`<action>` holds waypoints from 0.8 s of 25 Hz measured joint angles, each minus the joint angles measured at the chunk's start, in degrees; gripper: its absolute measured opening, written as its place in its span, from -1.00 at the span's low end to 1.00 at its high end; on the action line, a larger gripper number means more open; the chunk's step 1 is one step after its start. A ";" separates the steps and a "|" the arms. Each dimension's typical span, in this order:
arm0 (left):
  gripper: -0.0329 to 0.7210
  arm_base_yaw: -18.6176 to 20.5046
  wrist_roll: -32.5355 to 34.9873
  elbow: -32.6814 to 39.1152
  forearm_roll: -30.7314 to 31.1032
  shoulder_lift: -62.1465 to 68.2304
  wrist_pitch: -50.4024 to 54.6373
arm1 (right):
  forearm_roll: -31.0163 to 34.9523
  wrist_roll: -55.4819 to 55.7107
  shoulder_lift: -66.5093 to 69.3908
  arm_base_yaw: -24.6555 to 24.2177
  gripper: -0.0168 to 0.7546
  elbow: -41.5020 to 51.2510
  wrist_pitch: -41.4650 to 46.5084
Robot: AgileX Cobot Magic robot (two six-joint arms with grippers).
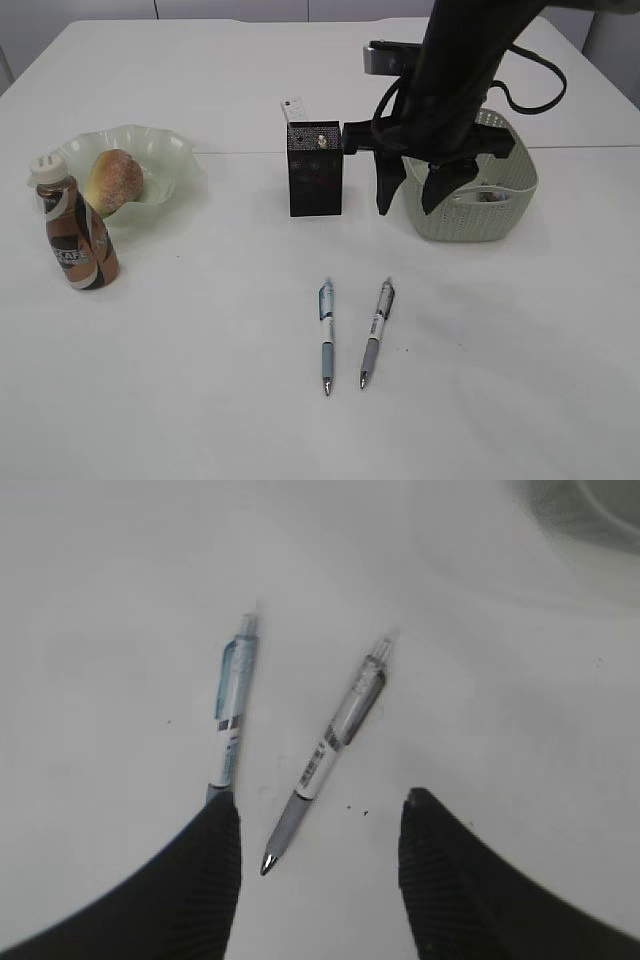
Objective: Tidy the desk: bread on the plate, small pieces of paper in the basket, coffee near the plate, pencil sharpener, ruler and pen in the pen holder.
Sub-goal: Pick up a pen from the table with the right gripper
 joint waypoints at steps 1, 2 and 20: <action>-0.07 0.00 0.00 0.00 0.00 0.00 0.00 | -1.99 3.58 0.36 0.11 0.03 0.00 0.00; -0.07 0.00 0.00 0.00 0.00 0.00 0.00 | -4.10 6.43 0.94 0.37 0.03 0.00 0.03; -0.07 0.00 -0.26 0.00 -1.58 0.00 0.00 | 2.64 20.47 11.16 6.13 0.03 0.22 -0.09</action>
